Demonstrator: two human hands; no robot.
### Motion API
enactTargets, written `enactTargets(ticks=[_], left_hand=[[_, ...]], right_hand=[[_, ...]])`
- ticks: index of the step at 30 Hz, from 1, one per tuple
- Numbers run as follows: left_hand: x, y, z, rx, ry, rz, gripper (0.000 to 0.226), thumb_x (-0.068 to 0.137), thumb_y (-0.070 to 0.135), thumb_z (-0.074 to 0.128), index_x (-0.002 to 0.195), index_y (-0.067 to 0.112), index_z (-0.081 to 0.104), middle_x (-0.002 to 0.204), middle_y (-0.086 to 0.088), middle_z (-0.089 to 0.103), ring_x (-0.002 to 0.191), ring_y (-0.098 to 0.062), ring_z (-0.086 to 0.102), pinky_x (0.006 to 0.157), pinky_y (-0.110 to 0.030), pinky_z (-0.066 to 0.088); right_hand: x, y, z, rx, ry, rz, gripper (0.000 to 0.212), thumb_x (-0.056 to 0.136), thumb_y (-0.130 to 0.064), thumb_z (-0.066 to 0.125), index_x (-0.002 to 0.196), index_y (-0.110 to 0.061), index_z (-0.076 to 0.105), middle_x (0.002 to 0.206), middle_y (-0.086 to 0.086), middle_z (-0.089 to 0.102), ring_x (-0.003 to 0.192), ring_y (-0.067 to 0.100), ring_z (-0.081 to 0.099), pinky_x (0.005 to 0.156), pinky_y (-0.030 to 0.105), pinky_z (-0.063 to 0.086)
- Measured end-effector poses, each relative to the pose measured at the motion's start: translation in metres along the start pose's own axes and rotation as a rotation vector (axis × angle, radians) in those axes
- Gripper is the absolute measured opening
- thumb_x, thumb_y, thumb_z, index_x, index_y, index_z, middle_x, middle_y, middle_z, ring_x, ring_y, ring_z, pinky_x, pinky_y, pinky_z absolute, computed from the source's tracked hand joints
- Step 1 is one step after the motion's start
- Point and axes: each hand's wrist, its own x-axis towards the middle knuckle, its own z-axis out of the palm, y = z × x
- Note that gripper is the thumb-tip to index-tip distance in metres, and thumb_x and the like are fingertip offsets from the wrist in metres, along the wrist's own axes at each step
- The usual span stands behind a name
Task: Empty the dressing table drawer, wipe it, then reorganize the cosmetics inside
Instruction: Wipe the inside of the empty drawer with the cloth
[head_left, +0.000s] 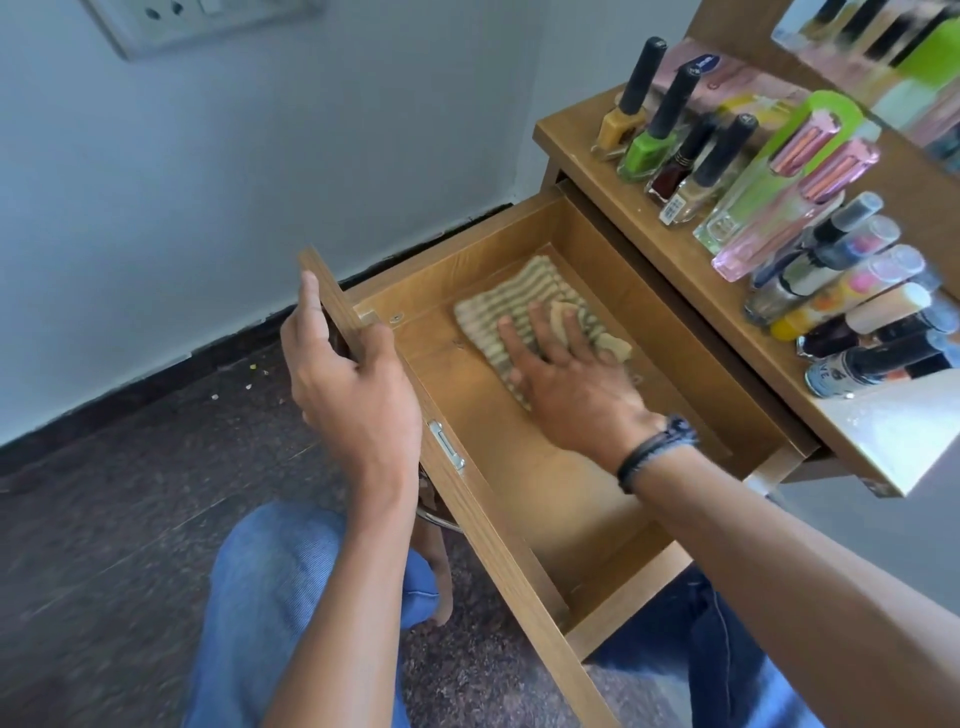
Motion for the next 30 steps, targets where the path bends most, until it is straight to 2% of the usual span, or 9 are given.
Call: enactTargets(ticks=[3, 8, 13, 15, 18, 22, 24, 26, 30], left_hand=[[0.001, -0.001, 0.001, 0.0, 0.009, 0.0, 0.064, 0.088, 0.006, 0.059, 0.15, 0.017, 0.047, 0.132, 0.0, 0.058, 0.115, -0.003, 0.057, 0.087, -0.001, 0.037], [0.001, 0.0, 0.0, 0.016, 0.008, -0.004, 0.062, 0.09, 0.004, 0.06, 0.15, 0.016, 0.046, 0.134, -0.002, 0.057, 0.103, 0.022, 0.049, 0.082, 0.004, 0.034], [0.0, 0.001, 0.0, 0.018, 0.01, -0.008, 0.065, 0.089, 0.004, 0.059, 0.151, 0.019, 0.046, 0.134, 0.001, 0.057, 0.113, -0.004, 0.056, 0.084, -0.001, 0.038], [0.0, 0.001, 0.0, 0.016, 0.007, -0.008, 0.065, 0.089, 0.005, 0.058, 0.151, 0.02, 0.046, 0.135, 0.002, 0.057, 0.117, -0.008, 0.056, 0.087, -0.006, 0.041], [0.0, 0.001, 0.0, 0.01, 0.0, -0.011, 0.065, 0.09, 0.004, 0.058, 0.151, 0.02, 0.046, 0.137, 0.002, 0.056, 0.119, -0.011, 0.057, 0.089, -0.009, 0.044], [0.001, -0.001, 0.001, 0.007, 0.001, -0.012, 0.065, 0.089, 0.004, 0.058, 0.151, 0.022, 0.046, 0.137, 0.003, 0.056, 0.114, -0.008, 0.058, 0.082, -0.002, 0.04], [0.001, -0.003, 0.002, 0.011, 0.002, -0.012, 0.065, 0.089, 0.005, 0.058, 0.151, 0.022, 0.046, 0.136, 0.001, 0.056, 0.115, -0.012, 0.058, 0.089, -0.011, 0.045], [0.002, -0.004, 0.003, 0.02, 0.0, -0.015, 0.065, 0.088, 0.006, 0.058, 0.15, 0.022, 0.046, 0.136, -0.001, 0.056, 0.118, -0.017, 0.058, 0.097, -0.026, 0.047], [0.001, -0.004, 0.001, 0.025, -0.009, -0.003, 0.064, 0.089, 0.008, 0.06, 0.151, 0.02, 0.046, 0.137, 0.0, 0.056, 0.122, -0.014, 0.057, 0.099, -0.025, 0.046]], right_hand=[[-0.003, -0.03, 0.003, -0.081, 0.008, -0.087, 0.07, 0.109, -0.034, 0.023, 0.153, -0.032, -0.031, 0.159, 0.006, -0.036, 0.151, 0.036, -0.025, 0.125, 0.06, 0.006], [-0.034, -0.043, 0.022, -0.088, 0.029, -0.204, 0.076, 0.107, -0.028, 0.037, 0.157, -0.039, -0.02, 0.166, -0.001, -0.027, 0.155, 0.031, -0.015, 0.123, 0.056, 0.01], [-0.03, -0.011, 0.007, 0.045, 0.087, -0.122, 0.062, 0.107, -0.05, 0.033, 0.158, -0.047, -0.002, 0.169, -0.007, -0.003, 0.153, 0.025, 0.008, 0.117, 0.055, 0.029], [-0.01, 0.007, -0.006, 0.054, 0.1, -0.015, 0.061, 0.107, -0.052, 0.028, 0.159, -0.044, -0.002, 0.169, -0.006, -0.003, 0.153, 0.027, 0.005, 0.113, 0.056, 0.036], [0.021, 0.017, -0.017, 0.016, 0.071, 0.069, 0.062, 0.107, -0.053, 0.021, 0.16, -0.04, -0.009, 0.17, -0.003, -0.013, 0.154, 0.032, -0.005, 0.118, 0.058, 0.03], [0.035, -0.008, -0.019, -0.086, 0.115, 0.014, 0.062, 0.108, -0.044, 0.02, 0.16, -0.034, -0.011, 0.169, 0.002, -0.014, 0.152, 0.04, 0.001, 0.115, 0.063, 0.034], [0.031, -0.024, -0.016, -0.08, 0.153, -0.019, 0.065, 0.107, -0.042, 0.027, 0.16, -0.035, -0.009, 0.169, 0.004, -0.009, 0.149, 0.041, 0.007, 0.109, 0.064, 0.04], [0.021, -0.04, -0.008, -0.079, 0.179, -0.104, 0.067, 0.106, -0.043, 0.033, 0.161, -0.036, -0.006, 0.169, 0.005, -0.007, 0.148, 0.04, 0.01, 0.113, 0.063, 0.036], [0.004, -0.055, 0.009, -0.063, 0.261, -0.244, 0.059, 0.108, -0.045, 0.028, 0.162, -0.038, 0.005, 0.17, 0.004, 0.0, 0.147, 0.037, 0.016, 0.114, 0.056, 0.033]])
